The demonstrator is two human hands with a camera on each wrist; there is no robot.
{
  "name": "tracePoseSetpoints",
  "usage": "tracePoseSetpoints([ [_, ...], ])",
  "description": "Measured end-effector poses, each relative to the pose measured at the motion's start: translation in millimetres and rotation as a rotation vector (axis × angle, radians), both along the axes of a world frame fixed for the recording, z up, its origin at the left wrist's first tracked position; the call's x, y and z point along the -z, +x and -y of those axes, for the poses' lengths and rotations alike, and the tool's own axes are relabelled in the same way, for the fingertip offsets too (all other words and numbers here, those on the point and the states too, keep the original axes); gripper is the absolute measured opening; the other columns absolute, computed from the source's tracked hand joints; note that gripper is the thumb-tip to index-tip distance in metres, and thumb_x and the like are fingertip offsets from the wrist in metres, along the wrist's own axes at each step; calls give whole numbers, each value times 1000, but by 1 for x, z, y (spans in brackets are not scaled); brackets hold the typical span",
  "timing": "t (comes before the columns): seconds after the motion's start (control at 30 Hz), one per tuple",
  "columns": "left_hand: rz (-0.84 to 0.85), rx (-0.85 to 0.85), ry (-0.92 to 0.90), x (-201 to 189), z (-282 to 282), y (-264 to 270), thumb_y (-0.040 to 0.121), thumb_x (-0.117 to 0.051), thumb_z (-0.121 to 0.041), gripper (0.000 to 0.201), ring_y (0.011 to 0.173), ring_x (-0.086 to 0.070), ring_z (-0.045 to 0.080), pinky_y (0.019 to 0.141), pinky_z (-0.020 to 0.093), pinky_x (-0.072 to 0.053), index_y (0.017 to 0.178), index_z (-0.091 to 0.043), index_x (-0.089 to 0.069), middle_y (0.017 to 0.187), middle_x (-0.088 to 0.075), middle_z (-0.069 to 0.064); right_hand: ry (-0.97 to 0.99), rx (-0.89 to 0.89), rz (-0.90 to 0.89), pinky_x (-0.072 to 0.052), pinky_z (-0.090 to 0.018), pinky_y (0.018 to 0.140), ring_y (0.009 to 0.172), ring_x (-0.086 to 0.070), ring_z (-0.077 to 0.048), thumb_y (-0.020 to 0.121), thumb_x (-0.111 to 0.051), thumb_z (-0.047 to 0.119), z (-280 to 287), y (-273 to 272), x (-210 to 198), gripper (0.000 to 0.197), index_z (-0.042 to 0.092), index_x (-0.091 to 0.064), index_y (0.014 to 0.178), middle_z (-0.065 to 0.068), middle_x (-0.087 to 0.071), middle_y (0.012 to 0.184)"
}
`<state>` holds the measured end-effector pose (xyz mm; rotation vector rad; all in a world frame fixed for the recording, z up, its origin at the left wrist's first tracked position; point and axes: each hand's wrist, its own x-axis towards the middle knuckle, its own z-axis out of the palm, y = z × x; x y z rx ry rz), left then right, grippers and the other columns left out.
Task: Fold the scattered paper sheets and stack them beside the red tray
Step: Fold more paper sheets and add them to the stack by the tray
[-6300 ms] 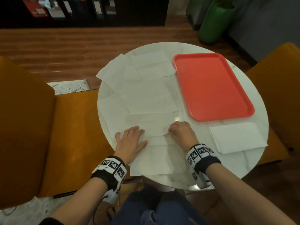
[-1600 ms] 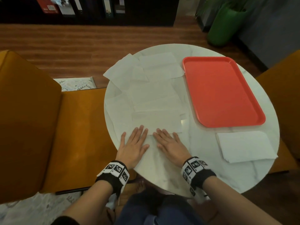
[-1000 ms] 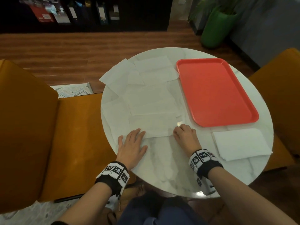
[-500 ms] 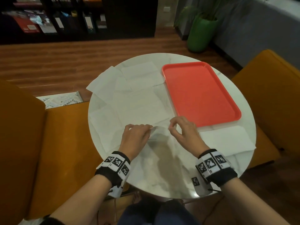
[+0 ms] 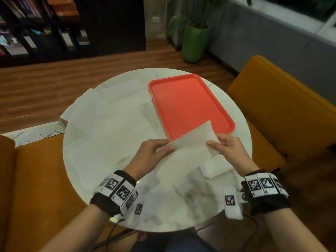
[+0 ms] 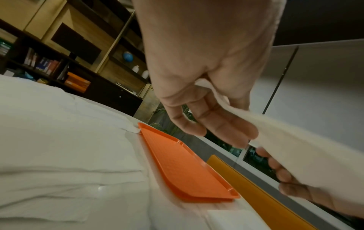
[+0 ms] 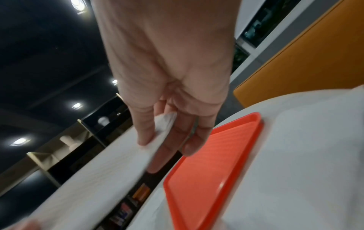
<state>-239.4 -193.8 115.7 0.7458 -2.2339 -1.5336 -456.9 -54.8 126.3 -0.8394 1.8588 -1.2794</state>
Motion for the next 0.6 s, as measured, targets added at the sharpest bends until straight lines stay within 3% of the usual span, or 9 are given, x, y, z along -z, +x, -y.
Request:
tracePoseSetpoints([
  [0.1,46,-17,41,5,-5,-18,93,-61,-35,18,72,-59,6,71,23,-43,85,-23,-72,76,-68,3,71,83,47,-55,-46,83,93,-69,-30,91,-60,16,-18,-30,18,17,7,-70,102,-11,-74,97],
  [0.13,56,-39,68,6,-7,-22,92,-62,-32,15,70,-61,9,69,20,-44,88,-23,-72,75,-69,5,86,131,71,-56,-45,82,95,-68,-30,93,-58,16,-24,-41,24,16,8,-70,101,-11,-73,99],
  [0.27,124,-180,110,19,-15,-18,93,-61,-23,10,71,-68,13,66,11,-47,98,-23,-70,77,-74,2,197,271,172,-52,-28,65,88,-64,-23,94,-55,16,-45,-87,49,13,11,-67,94,-12,-69,102],
  [0.4,174,-387,134,44,-23,22,93,-60,-17,12,72,-70,14,66,12,-51,100,-21,-68,79,-74,3,317,365,186,-50,-30,62,73,-63,-21,94,-55,13,-53,-121,74,18,2,-64,105,-13,-66,100],
  [0.47,248,-482,123,55,-32,49,94,-58,-17,14,72,-70,10,65,14,-50,102,-20,-68,81,-74,1,371,349,139,-47,-32,61,69,-62,-21,94,-55,12,-53,-129,83,19,-1,-64,103,-16,-66,100],
  [0.53,320,-592,143,62,-43,76,95,-56,-20,14,75,-70,14,69,23,-50,103,-20,-67,84,-74,0,424,293,10,-50,-38,68,75,-63,-26,93,-55,13,-51,-135,89,15,2,-66,92,-19,-67,101],
  [0.6,395,-692,160,69,-55,106,94,-56,-23,13,78,-70,17,72,31,-51,102,-22,-66,84,-73,0,496,219,-151,-49,-42,86,93,-60,-31,92,-56,19,-49,-137,89,18,4,-65,99,-19,-66,109],
])
